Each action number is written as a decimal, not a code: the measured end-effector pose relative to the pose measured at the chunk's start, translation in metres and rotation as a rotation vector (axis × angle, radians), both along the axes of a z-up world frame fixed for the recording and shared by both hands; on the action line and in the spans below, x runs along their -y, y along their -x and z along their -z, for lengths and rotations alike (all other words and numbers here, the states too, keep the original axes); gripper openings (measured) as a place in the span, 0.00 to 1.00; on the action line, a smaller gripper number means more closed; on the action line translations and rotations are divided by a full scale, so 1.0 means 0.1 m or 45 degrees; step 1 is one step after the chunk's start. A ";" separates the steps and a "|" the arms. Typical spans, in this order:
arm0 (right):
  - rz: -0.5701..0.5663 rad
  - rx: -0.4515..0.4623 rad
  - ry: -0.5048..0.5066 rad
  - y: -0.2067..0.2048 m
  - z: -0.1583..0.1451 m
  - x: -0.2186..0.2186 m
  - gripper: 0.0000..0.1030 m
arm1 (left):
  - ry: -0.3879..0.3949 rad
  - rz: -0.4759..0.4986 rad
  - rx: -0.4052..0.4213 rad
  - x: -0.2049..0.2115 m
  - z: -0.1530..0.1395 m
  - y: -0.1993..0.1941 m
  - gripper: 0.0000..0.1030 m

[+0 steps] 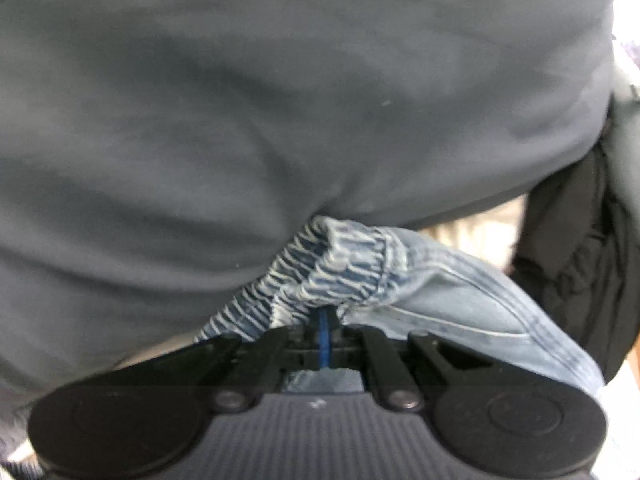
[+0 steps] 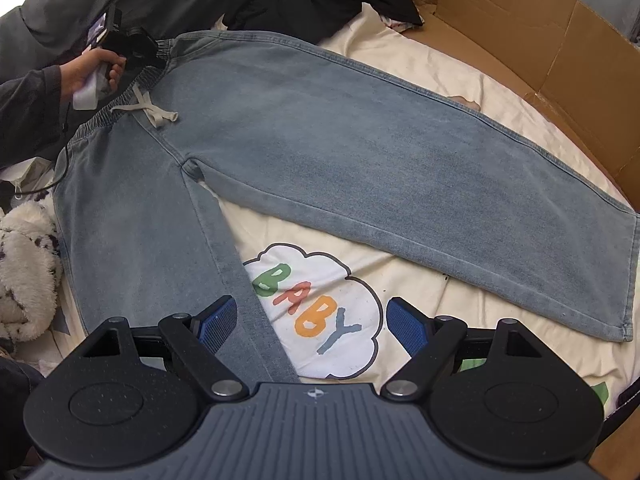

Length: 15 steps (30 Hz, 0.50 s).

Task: Fold clothes

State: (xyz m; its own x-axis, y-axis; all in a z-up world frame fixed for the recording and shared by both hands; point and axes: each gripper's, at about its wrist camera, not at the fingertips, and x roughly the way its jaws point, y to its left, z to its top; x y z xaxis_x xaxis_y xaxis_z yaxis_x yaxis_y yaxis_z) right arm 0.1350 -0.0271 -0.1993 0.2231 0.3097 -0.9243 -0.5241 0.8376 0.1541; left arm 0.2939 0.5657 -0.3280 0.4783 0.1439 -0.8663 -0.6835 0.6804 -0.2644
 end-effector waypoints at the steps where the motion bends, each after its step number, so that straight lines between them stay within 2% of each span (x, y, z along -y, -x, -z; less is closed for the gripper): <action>1: 0.001 -0.003 0.002 0.00 0.01 0.00 0.84 | -0.008 0.003 -0.003 -0.01 0.03 -0.02 0.03; 6: 0.005 -0.015 0.010 -0.01 0.01 0.02 0.84 | -0.028 0.027 -0.011 -0.04 0.09 -0.07 0.03; 10: 0.016 -0.007 0.003 0.00 -0.02 0.07 0.84 | 0.080 0.004 0.010 -0.10 -0.03 0.02 0.03; 13: 0.029 -0.016 -0.002 -0.01 -0.02 0.10 0.84 | 0.006 0.060 0.011 -0.02 -0.25 0.12 0.08; 15: 0.023 -0.023 0.002 0.00 -0.01 0.11 0.84 | 0.008 0.093 0.032 0.01 -0.36 0.22 0.08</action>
State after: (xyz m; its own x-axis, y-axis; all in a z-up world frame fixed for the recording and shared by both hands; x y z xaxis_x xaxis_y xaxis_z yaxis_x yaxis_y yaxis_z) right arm 0.1349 -0.0378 -0.1984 0.2124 0.3045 -0.9285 -0.5058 0.8473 0.1622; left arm 0.2721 0.5644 -0.2918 0.5089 0.1028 -0.8547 -0.6253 0.7265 -0.2850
